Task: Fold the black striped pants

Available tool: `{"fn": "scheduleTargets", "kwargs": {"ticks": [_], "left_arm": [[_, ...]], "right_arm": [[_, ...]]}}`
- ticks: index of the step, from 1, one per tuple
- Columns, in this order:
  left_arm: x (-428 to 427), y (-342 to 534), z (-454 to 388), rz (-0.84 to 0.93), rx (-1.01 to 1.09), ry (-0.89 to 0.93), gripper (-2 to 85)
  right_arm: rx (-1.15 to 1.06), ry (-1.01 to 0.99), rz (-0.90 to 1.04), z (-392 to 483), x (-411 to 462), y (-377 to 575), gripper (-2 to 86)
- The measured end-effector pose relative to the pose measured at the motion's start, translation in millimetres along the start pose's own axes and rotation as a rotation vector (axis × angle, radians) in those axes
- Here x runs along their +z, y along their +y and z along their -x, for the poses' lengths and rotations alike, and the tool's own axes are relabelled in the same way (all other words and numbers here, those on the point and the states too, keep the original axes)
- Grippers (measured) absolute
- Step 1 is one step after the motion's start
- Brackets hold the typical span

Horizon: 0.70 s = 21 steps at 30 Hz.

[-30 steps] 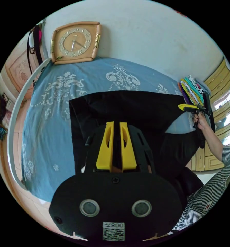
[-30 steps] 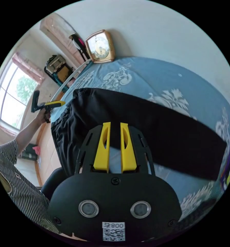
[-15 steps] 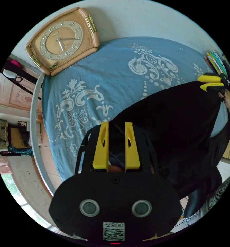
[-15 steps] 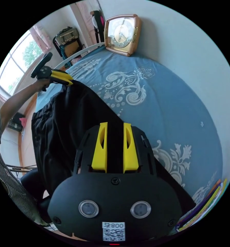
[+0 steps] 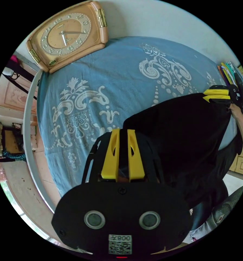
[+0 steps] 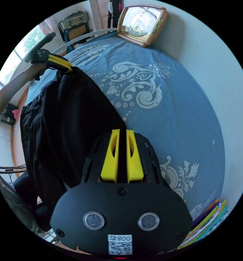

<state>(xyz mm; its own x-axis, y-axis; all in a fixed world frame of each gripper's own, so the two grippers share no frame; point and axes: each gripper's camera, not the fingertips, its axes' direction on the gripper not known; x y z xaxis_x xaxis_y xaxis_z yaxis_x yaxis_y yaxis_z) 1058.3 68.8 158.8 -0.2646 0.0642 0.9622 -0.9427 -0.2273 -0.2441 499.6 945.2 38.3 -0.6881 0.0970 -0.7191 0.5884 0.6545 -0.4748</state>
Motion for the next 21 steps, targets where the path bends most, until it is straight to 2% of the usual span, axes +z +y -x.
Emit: {"fn": "scheduleTargets", "kwargs": {"ticks": [5, 13, 21], "left_arm": [[-40.6, 18.7, -3.9, -0.099, -0.025, -0.016, 1.5], [-113.8, 77.3, -19.2, -0.232, -0.027, -0.018, 1.0], [-150.6, 157.2, -42.5, -0.256, 0.018, 0.017, 1.0]], "right_arm": [[0.014, 0.017, -0.008, 15.8, -34.9, 2.2, 2.2], [0.060, 0.063, -0.134, 68.6, -124.2, 39.1, 1.5], [0.041, 0.056, -0.189, 157.6, -172.4, 98.7, 1.4]]}}
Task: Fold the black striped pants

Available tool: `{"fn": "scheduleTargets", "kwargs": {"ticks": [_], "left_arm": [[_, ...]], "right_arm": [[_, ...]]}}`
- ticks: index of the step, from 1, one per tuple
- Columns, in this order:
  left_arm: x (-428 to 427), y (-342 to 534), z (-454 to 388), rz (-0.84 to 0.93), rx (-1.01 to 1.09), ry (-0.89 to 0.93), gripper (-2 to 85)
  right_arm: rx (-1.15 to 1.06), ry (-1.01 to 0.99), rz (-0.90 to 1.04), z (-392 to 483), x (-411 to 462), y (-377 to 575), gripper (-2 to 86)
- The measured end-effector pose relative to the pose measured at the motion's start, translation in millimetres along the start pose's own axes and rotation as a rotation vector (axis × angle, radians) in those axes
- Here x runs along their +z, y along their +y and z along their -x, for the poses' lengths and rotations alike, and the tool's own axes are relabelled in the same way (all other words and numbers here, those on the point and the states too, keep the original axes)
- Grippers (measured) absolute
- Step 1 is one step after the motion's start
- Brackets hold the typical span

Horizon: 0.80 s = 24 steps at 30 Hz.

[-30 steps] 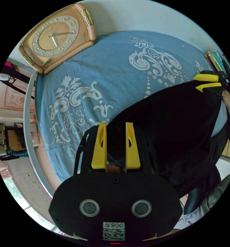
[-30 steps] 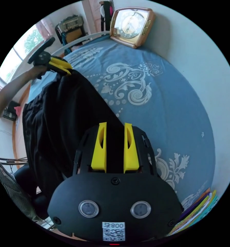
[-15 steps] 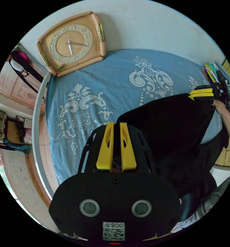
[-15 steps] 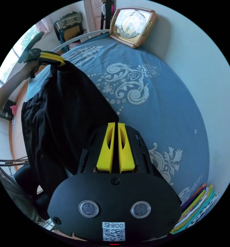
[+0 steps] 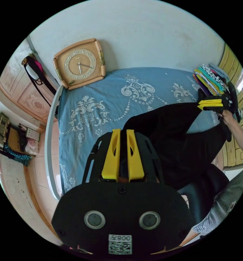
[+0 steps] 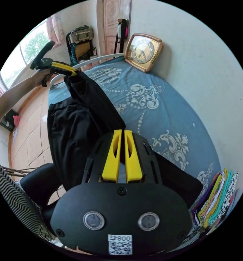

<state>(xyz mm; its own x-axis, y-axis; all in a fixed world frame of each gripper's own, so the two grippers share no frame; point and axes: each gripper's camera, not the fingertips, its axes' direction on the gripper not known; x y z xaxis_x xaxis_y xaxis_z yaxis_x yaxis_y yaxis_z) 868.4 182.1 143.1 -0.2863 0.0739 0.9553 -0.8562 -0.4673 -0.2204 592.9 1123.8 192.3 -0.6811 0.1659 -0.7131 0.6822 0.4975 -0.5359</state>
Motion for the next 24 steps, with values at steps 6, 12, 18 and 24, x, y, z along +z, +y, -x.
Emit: {"fn": "scheduleTargets", "kwargs": {"ticks": [6, 12, 18, 24], "left_arm": [[-22.4, 60.5, -21.9, 0.062, 0.071, -0.002, 0.9], [-20.5, 115.4, -38.4, 0.155, 0.113, 0.003, 0.9], [-23.8, 154.6, -41.6, 0.191, 0.129, 0.003, 1.0], [-21.5, 192.3, -36.8, 0.239, 0.143, -0.010, 1.0]], "right_arm": [[-0.047, -0.038, 0.019, 66.5, -23.8, 26.5, 1.4], [-0.112, -0.062, 0.091, 124.2, -26.2, 40.1, 1.5], [-0.140, -0.114, 0.157, 168.8, -16.6, 42.8, 1.5], [-0.176, -0.174, 0.183, 212.2, -3.9, 38.5, 1.4]]}}
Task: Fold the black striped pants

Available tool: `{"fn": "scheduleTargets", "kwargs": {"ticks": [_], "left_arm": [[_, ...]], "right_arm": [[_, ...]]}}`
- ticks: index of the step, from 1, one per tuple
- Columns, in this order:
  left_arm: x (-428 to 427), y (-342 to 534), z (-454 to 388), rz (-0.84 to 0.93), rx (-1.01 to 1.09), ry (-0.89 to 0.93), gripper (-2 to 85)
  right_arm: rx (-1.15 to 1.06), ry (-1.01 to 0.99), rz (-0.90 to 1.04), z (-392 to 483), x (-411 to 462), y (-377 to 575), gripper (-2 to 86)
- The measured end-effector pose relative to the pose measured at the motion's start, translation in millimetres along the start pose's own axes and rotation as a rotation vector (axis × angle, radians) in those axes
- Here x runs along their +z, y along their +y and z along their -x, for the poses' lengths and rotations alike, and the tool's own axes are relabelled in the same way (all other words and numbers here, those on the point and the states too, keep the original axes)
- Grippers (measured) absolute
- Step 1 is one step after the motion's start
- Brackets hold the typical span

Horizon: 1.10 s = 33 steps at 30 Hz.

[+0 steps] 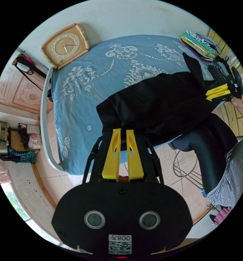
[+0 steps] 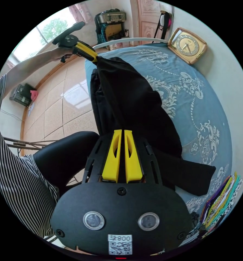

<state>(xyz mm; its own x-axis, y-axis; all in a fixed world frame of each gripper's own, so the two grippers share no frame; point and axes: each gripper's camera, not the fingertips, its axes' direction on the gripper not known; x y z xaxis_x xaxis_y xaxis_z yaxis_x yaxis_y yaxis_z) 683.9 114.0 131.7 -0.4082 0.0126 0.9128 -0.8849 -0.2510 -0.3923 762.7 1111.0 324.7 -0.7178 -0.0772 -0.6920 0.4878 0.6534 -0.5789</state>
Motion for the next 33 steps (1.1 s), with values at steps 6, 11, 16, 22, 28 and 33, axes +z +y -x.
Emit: {"fn": "scheduleTargets", "kwargs": {"ticks": [6, 11, 16, 22, 28, 33], "left_arm": [[24.2, 38.0, -1.9, 0.039, -0.031, 0.040, 0.9], [43.2, 62.8, -6.5, 0.050, -0.049, 0.059, 1.0], [59.0, 89.7, -6.2, 0.049, -0.076, 0.071, 1.0], [74.5, 121.0, -2.3, 0.033, -0.123, 0.075, 0.9], [94.5, 147.2, -4.4, 0.045, -0.153, 0.062, 1.0], [103.5, 175.3, 1.6, 0.016, -0.230, 0.108, 1.2]], "right_arm": [[-0.051, -0.019, 0.054, 31.8, 29.5, -13.7, 1.3], [-0.036, -0.061, 0.077, 39.8, 48.0, -21.2, 1.3], [-0.026, -0.074, 0.100, 52.3, 71.3, -32.5, 1.4], [-0.031, -0.101, 0.105, 66.4, 95.4, -44.2, 1.4], [0.000, -0.123, 0.112, 68.9, 124.1, -51.3, 1.5], [0.018, -0.155, 0.093, 66.5, 138.4, -52.9, 1.6]]}}
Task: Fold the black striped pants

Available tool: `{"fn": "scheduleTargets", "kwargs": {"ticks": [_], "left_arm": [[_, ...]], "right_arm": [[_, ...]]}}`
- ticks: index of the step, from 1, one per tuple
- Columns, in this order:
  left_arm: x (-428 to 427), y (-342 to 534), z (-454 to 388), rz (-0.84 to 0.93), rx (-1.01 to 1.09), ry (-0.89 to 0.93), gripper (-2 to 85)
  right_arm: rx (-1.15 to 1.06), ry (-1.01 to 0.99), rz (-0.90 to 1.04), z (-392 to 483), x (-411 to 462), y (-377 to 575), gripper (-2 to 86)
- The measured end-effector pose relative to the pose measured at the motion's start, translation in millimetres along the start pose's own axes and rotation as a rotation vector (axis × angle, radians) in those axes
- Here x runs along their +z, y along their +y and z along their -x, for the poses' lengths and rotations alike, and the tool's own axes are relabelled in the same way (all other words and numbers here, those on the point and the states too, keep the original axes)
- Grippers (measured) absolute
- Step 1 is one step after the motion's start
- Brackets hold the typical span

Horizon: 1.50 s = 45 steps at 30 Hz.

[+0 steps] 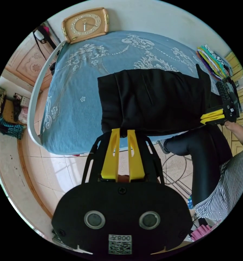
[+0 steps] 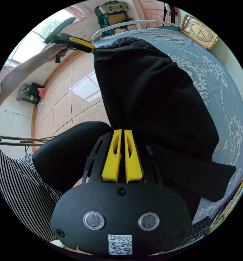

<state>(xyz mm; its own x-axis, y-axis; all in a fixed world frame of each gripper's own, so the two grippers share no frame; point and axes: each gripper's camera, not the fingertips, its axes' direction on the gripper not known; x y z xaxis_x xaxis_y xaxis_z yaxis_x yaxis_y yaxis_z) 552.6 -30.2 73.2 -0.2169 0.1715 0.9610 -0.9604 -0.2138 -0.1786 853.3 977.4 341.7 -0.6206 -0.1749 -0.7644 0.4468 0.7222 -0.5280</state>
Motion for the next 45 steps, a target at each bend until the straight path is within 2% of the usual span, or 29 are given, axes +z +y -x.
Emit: {"fn": "scheduleTargets", "kwargs": {"ticks": [8, 11, 16, 21, 26, 30, 36, 39, 42, 45], "left_arm": [[-2.0, 48.1, 8.1, -0.183, -0.124, 0.080, 0.5], [8.0, 55.9, -2.2, -0.257, -0.113, 0.203, 0.2], [59.4, 45.9, -35.2, -0.197, -0.069, 0.286, 0.1], [101.2, 51.3, -38.1, -0.127, -0.133, 0.283, 0.0], [121.4, 53.8, -38.6, -0.130, -0.167, 0.313, 0.0], [116.9, 54.4, -62.7, -0.201, -0.159, 0.236, 0.1], [123.8, 40.9, -122.5, -0.288, -0.038, 0.324, 0.1], [151.8, 27.2, -145.5, -0.205, -0.011, 0.355, 0.1], [188.6, 18.5, -163.1, -0.059, 0.004, 0.247, 0.1], [200.0, 16.4, -166.4, -0.091, -0.053, 0.313, 0.1]], "right_arm": [[-0.008, 0.030, -0.002, -0.2, 22.4, -4.7, 1.8], [0.011, 0.012, -0.012, -6.2, 30.6, -4.2, 1.9], [0.030, 0.014, -0.019, -13.9, 44.1, -1.3, 2.0], [0.021, 0.037, -0.026, -20.3, 56.9, 4.4, 2.1], [0.050, -0.015, -0.045, -40.1, 69.1, 13.4, 2.3], [0.102, -0.049, -0.091, -56.5, 77.8, 27.7, 2.7], [0.225, -0.164, -0.157, -89.5, 90.7, 50.3, 3.2], [0.221, -0.166, -0.158, -99.2, 96.1, 58.8, 3.3], [0.213, -0.167, -0.154, -107.5, 102.9, 67.6, 3.2], [0.204, -0.168, -0.158, -115.5, 106.4, 78.0, 2.8]]}}
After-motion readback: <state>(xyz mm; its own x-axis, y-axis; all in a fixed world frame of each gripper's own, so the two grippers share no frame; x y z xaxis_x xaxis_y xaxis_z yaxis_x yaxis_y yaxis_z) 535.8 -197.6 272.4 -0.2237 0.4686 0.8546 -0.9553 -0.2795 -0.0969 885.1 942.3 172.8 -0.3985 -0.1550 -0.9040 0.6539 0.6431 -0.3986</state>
